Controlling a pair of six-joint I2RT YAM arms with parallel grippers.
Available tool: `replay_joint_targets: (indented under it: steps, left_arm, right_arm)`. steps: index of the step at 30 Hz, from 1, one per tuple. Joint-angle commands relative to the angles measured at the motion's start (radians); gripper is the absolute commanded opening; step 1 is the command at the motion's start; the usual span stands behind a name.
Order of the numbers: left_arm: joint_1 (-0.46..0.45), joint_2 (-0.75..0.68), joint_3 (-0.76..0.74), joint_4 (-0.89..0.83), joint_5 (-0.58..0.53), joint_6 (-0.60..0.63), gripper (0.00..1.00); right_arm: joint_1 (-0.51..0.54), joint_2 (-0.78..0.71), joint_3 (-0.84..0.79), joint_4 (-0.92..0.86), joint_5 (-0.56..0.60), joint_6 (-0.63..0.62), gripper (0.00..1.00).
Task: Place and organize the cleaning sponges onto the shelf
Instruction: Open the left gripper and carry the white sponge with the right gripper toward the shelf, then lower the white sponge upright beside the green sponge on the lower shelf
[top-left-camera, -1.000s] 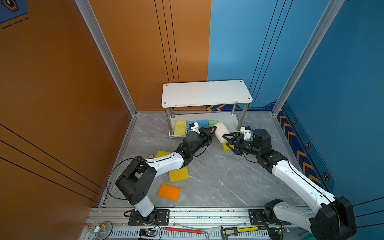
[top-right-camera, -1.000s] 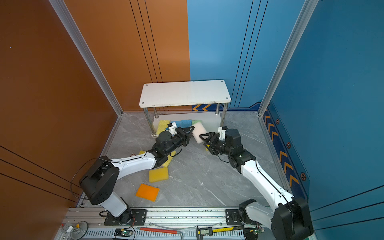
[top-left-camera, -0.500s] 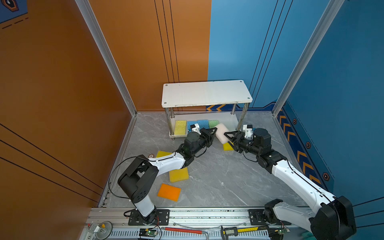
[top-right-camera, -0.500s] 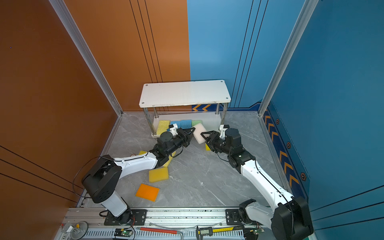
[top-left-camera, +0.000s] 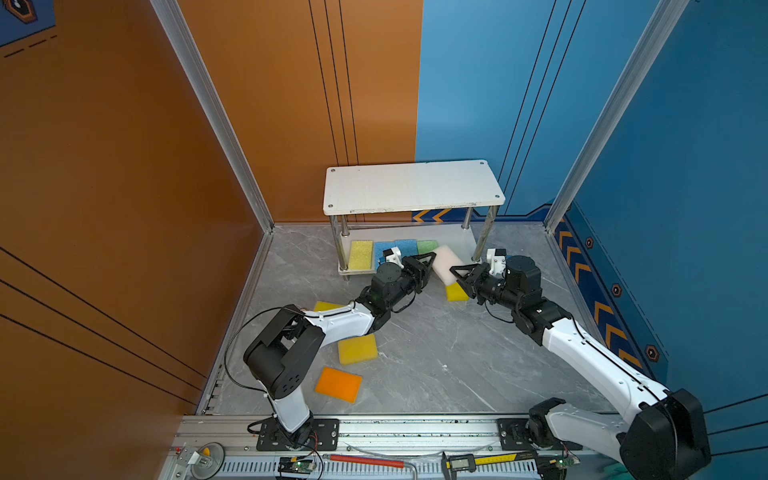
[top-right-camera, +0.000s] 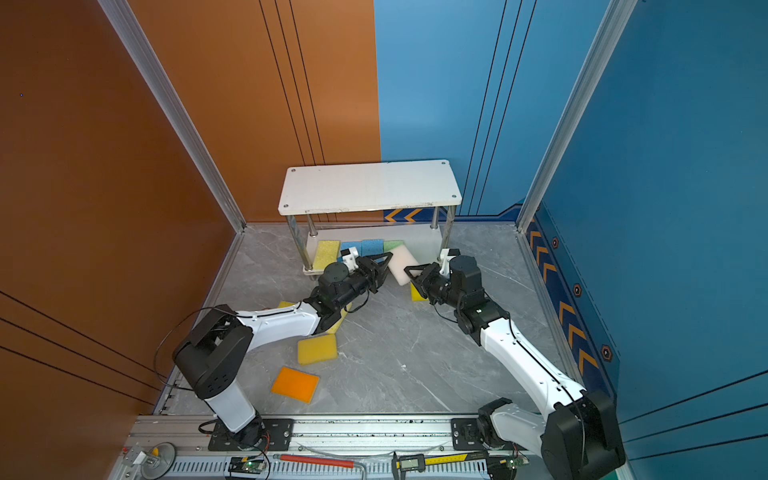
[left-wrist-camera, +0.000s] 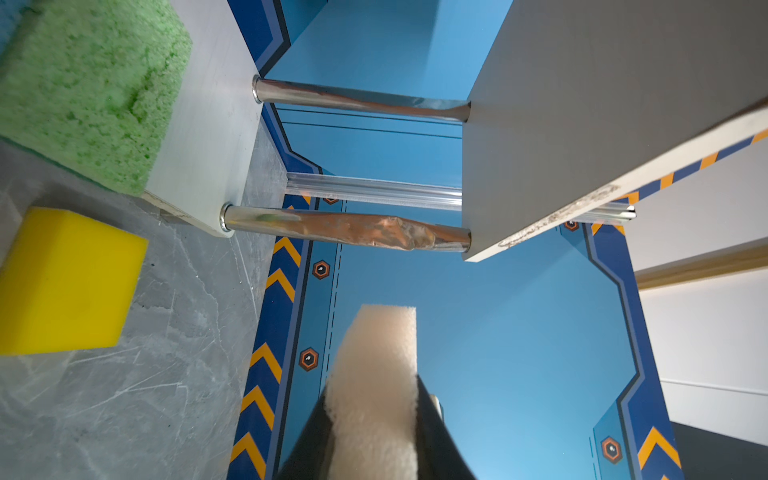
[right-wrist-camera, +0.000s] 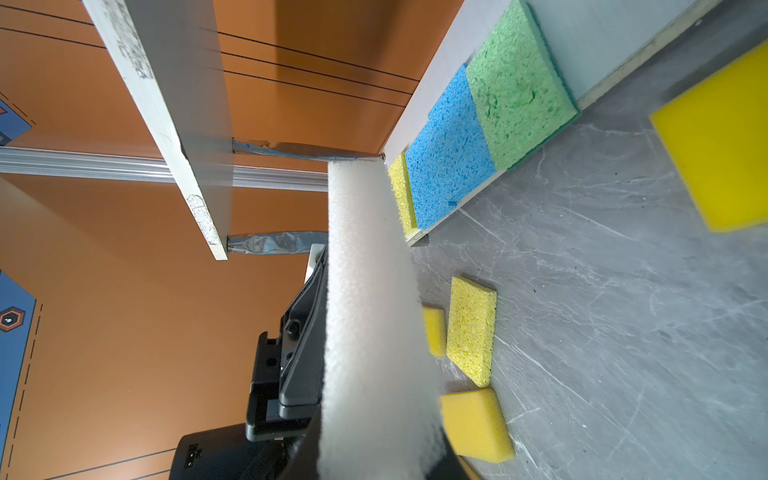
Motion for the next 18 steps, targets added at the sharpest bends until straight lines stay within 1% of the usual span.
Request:
replay_joint_targets:
  steps: [1, 5, 6, 10, 12, 15, 18]
  left_arm:
    - [0.016, -0.016, -0.014, 0.006, 0.042, 0.020, 0.55]
    - [0.047, -0.103, -0.075, -0.104, 0.064, 0.082, 0.83]
    - [0.057, -0.133, -0.087, -0.146, 0.074, 0.106, 0.98]
    - [0.107, -0.280, -0.131, -0.370, 0.101, 0.212, 0.98]
    - [0.138, -0.366, -0.151, -0.496, 0.110, 0.271, 0.98]
    - [0.178, -0.491, -0.188, -0.635, 0.115, 0.334, 0.98]
    - [0.227, -0.618, -0.237, -0.740, 0.118, 0.365, 0.98]
  right_arm:
    - [-0.012, 0.005, 0.023, -0.003, 0.041, -0.011, 0.24]
    - [-0.031, 0.025, 0.039, -0.012, 0.080, -0.028, 0.24]
    - [-0.037, 0.037, 0.048, -0.020, 0.095, -0.039, 0.24]
    - [-0.047, 0.097, 0.075, -0.005, 0.174, -0.060, 0.24]
    - [-0.042, 0.133, 0.097, -0.010, 0.245, -0.091, 0.24]
    - [-0.033, 0.185, 0.130, -0.014, 0.341, -0.146, 0.24]
    - [-0.026, 0.243, 0.159, -0.003, 0.407, -0.196, 0.24]
